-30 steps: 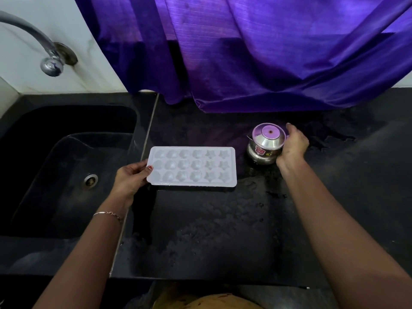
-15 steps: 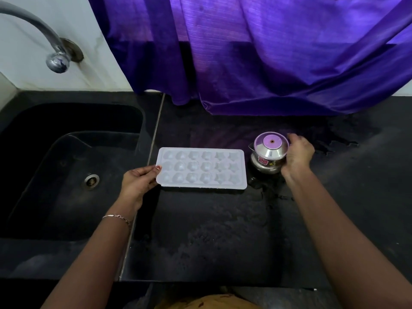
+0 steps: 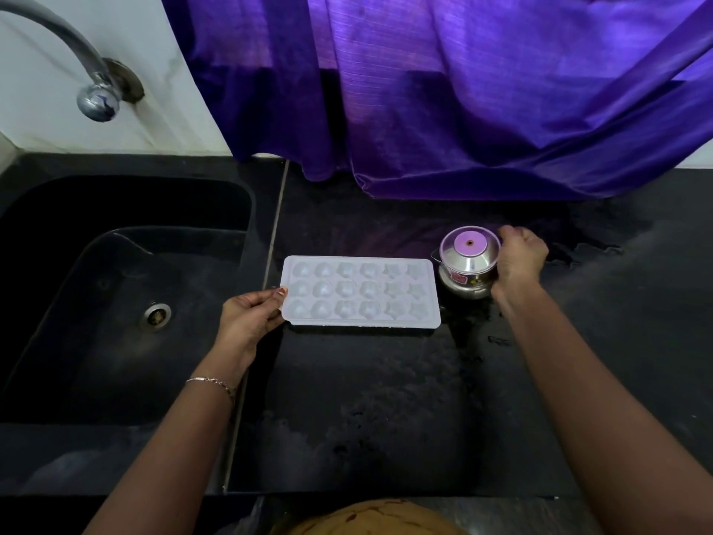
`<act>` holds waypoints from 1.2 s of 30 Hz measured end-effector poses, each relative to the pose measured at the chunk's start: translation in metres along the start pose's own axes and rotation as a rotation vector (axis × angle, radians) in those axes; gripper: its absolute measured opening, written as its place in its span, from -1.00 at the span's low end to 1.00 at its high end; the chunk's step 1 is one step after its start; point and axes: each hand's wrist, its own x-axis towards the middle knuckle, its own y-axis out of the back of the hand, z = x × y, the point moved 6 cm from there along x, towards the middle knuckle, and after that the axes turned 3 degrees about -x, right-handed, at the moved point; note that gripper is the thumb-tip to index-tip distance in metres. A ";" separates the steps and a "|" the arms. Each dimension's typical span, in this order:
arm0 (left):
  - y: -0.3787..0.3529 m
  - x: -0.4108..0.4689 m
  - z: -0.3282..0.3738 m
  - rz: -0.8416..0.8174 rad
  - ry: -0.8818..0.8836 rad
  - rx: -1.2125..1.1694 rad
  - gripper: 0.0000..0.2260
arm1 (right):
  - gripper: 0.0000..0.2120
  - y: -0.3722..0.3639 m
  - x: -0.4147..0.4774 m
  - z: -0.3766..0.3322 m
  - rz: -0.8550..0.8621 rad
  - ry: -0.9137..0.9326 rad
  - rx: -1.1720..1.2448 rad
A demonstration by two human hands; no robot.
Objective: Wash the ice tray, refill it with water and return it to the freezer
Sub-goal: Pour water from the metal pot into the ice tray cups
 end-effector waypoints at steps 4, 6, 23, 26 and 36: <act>-0.001 -0.001 0.001 -0.010 0.005 -0.010 -0.83 | -0.65 -0.004 -0.005 -0.004 -0.008 0.024 -0.020; 0.000 0.000 0.001 -0.012 0.014 -0.008 -0.82 | -0.65 -0.007 -0.007 -0.006 -0.011 0.022 -0.023; 0.001 0.000 0.002 0.002 0.048 -0.013 -0.86 | -0.61 -0.018 -0.008 -0.022 -0.065 0.126 -0.153; 0.001 0.000 0.002 -0.005 0.045 -0.018 -0.88 | -0.60 -0.020 -0.009 -0.023 -0.080 0.136 -0.160; 0.000 -0.002 0.004 0.003 0.035 -0.017 -0.88 | -0.62 -0.026 -0.006 -0.027 -0.114 0.163 -0.255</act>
